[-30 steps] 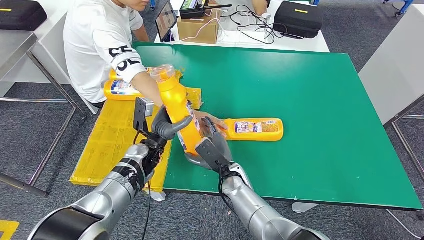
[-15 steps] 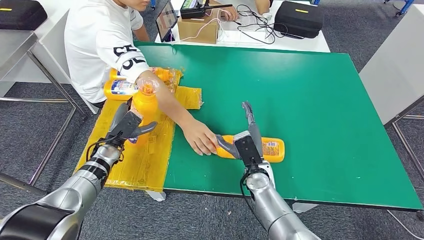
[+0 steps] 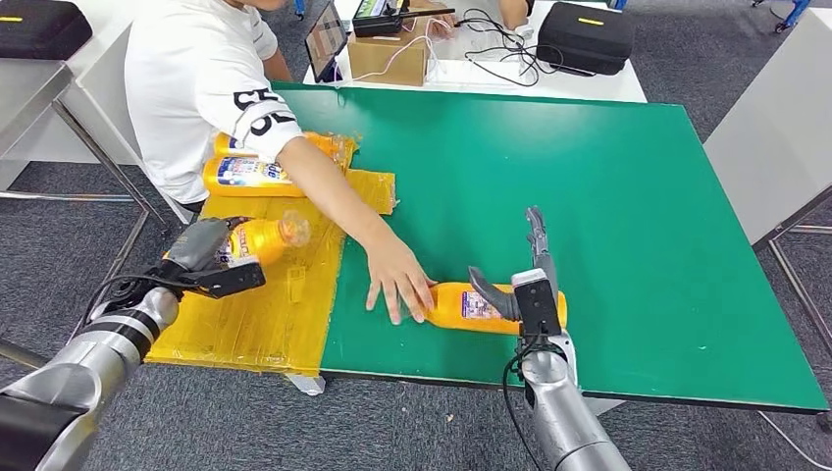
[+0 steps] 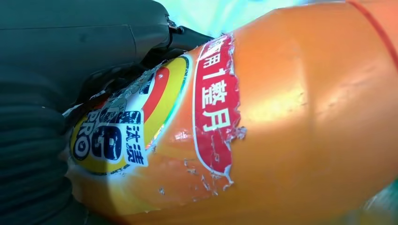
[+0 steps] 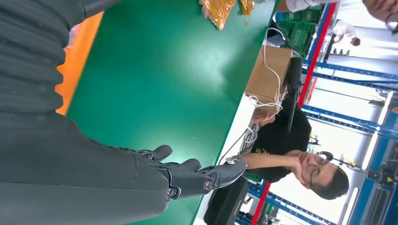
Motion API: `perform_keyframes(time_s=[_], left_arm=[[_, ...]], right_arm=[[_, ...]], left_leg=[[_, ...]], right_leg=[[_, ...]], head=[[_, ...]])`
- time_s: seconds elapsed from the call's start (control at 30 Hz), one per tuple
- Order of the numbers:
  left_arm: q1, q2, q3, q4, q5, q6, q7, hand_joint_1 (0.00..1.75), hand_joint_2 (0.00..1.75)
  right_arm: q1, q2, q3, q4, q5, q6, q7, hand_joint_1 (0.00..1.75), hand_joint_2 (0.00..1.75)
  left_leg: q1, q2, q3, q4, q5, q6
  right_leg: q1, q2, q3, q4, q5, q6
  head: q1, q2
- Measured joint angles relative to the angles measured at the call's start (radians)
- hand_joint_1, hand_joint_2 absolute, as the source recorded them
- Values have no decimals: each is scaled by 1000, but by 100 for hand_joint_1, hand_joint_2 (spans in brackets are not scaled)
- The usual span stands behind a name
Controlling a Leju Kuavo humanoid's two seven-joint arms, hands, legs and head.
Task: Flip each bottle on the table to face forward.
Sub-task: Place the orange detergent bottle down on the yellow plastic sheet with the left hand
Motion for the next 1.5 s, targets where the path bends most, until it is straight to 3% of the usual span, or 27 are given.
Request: perform_keyframes(time_s=[0.3,0.7,0.73,0.83,0.87,1.5], left_arm=[[-32,-5,-186,55,-208,-25,121,175,175],[-46,-64,-274,75,-214,-49,143,175,175],[-47,-68,-283,77,-204,-53,140,152,175],[-47,-84,-304,80,-195,-62,131,21,175],[-46,-90,-307,81,-192,-65,129,0,175],[-26,-154,-304,84,-132,-74,70,0,175]], right_arm=[[-5,-3,-7,2,8,35,-12,0,175],[-28,6,-7,29,6,57,-16,0,175],[-29,6,-7,31,6,59,-16,0,175],[-36,9,-7,40,6,64,-16,0,175],[-39,10,-7,44,6,66,-16,0,175],[-88,13,-7,118,9,102,0,0,175]], left_leg=[[-1,-1,0,0,0,0],[-1,-4,4,0,0,0],[-1,-4,4,0,0,0],[-1,-5,7,0,0,0],[-1,-6,7,0,0,0],[-1,-11,9,0,3,1]], right_leg=[[0,0,0,0,0,0],[-1,-3,6,0,0,0],[-1,-3,7,0,0,0],[-1,-4,9,0,0,0],[-1,-5,10,0,0,0],[-1,-8,14,-1,-1,0]], head=[[0,0],[0,0],[0,0],[0,0],[0,0],[0,0]])
